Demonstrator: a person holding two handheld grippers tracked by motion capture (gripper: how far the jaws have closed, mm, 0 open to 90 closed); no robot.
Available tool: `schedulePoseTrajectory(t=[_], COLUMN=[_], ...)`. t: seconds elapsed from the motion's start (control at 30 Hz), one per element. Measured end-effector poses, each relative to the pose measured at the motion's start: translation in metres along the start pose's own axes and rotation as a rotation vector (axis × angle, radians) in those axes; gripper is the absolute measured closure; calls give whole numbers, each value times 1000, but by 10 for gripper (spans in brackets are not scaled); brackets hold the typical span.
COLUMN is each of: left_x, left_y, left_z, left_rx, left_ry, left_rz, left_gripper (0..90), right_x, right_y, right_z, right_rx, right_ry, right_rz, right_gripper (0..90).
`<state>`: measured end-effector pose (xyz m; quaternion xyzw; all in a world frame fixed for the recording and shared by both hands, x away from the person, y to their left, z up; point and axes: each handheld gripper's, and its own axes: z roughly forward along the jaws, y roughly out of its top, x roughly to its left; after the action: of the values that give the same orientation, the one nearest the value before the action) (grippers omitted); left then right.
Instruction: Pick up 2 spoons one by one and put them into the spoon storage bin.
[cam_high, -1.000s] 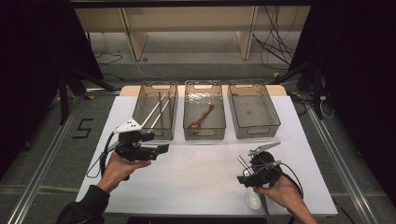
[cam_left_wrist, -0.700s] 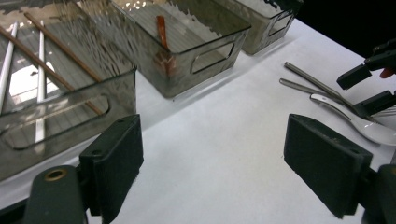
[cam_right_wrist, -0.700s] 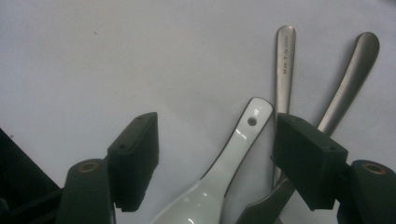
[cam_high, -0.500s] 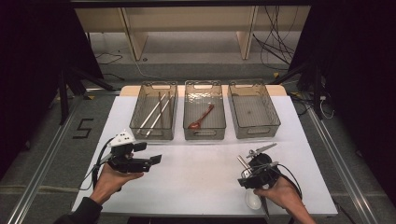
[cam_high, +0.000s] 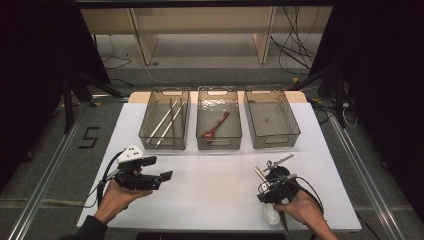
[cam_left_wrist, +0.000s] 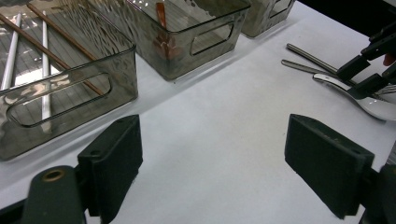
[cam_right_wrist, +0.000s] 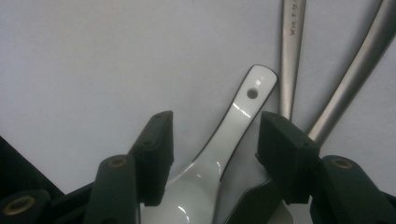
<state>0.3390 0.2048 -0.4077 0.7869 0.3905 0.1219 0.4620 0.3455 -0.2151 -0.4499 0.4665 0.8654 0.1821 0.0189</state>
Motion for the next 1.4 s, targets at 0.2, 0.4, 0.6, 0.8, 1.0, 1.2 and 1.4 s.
schedulePoseTrajectory(t=[0.2,0.4,0.6,0.8,1.0,1.2,1.4], left_x=[1,-1,-1,-1,-1,0,1], left_y=[-2,-1,-2,-2,-2,-2,-2], left_z=[-1,0,1,2,3,3,2], left_rx=[-1,-6,-5,-2,2,2,-16], left_ry=[-3,-8,-7,-10,-10,-9,-6], left_rz=[-7,-3,1,2,7,4,-4], left_gripper=[183,183,183,183,183,186,186], right_x=[-1,2,6,10,21,23,20], right_y=[0,2,5,10,16,18,20], right_z=[4,8,10,13,17,15,2], right_rx=[29,54,60,58,72,64,-2], right_ry=[6,-12,-16,-10,5,3,22], right_rz=[-14,-48,-72,-88,-127,-158,-153], right_gripper=[539,605,659,766,856,862,863])
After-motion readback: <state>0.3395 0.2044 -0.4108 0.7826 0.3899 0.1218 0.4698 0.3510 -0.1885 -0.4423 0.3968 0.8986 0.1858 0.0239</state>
